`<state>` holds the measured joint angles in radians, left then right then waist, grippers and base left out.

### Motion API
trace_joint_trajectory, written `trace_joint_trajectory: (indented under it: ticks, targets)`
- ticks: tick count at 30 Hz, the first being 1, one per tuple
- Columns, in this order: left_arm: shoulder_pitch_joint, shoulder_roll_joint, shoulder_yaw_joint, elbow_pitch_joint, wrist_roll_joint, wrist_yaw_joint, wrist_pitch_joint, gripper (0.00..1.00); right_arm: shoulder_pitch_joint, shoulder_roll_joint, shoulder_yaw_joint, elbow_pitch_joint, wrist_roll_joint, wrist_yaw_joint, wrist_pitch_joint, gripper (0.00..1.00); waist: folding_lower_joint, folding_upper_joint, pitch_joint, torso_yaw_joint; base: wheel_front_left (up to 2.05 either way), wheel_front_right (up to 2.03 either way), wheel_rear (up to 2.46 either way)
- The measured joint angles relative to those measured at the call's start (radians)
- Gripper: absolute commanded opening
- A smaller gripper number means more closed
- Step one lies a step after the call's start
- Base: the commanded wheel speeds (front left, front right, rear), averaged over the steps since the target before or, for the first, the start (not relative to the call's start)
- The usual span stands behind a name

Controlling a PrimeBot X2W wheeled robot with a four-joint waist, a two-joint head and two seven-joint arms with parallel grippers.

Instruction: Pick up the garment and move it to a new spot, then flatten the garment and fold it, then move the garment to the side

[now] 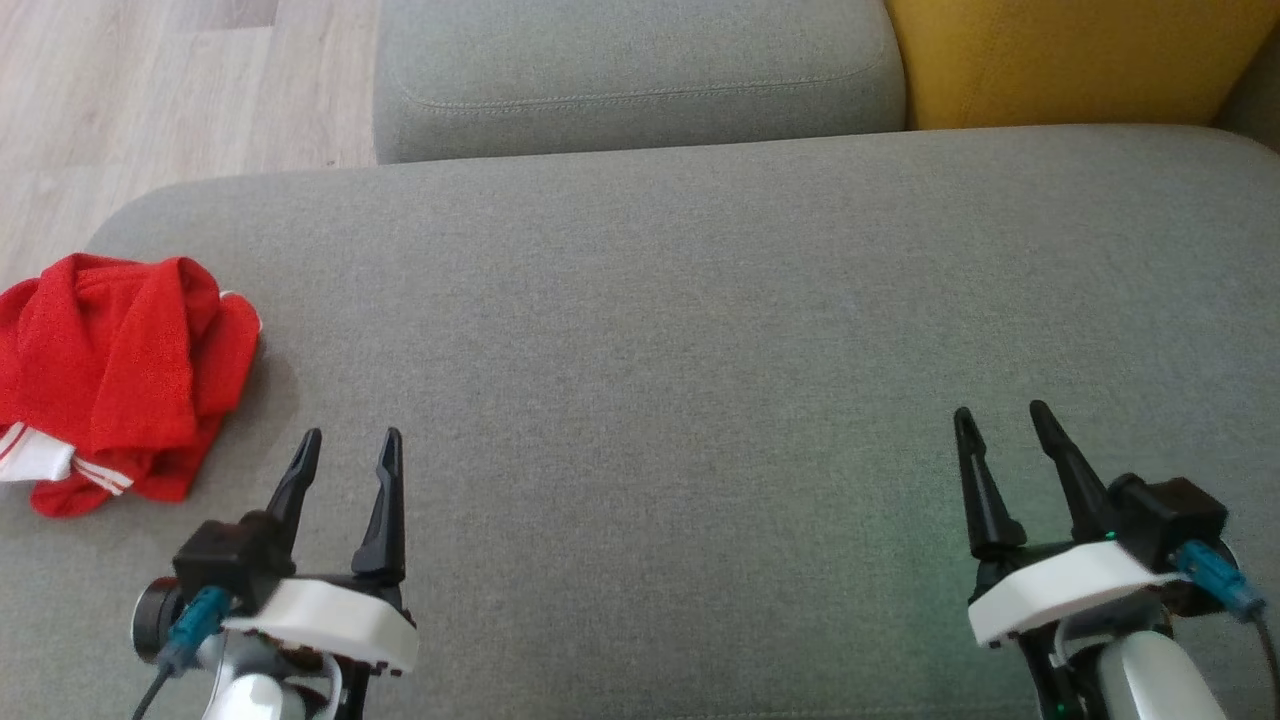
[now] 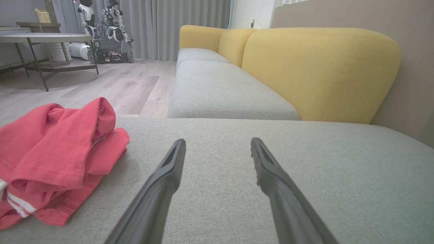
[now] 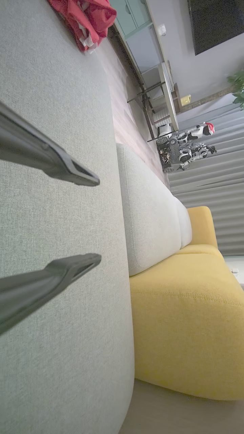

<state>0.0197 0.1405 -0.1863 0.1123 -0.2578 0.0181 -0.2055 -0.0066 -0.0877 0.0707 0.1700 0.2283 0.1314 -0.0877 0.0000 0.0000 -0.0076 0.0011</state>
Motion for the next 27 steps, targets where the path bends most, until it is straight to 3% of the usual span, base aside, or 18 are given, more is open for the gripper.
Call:
trace_joint_trajectory:
  ticks: [12, 27]
  targets:
    - [0.02, -0.002, 0.0, 0.037, 0.102, 0.001, -0.035, 1.0, 0.0, 0.011, 0.004, -0.016, -0.125, 0.0, -0.02, 1.0, 0.0, 0.0, 0.0, 0.002, 0.0, 0.0, 0.0]
    - [0.02, -0.028, 0.025, 0.052, 0.109, -0.01, -0.044, 1.0, 0.008, 0.029, -0.02, -0.023, -0.099, 0.0, -0.029, 1.0, 0.0, 0.0, 0.001, 0.004, 0.0, 0.0, 0.0]
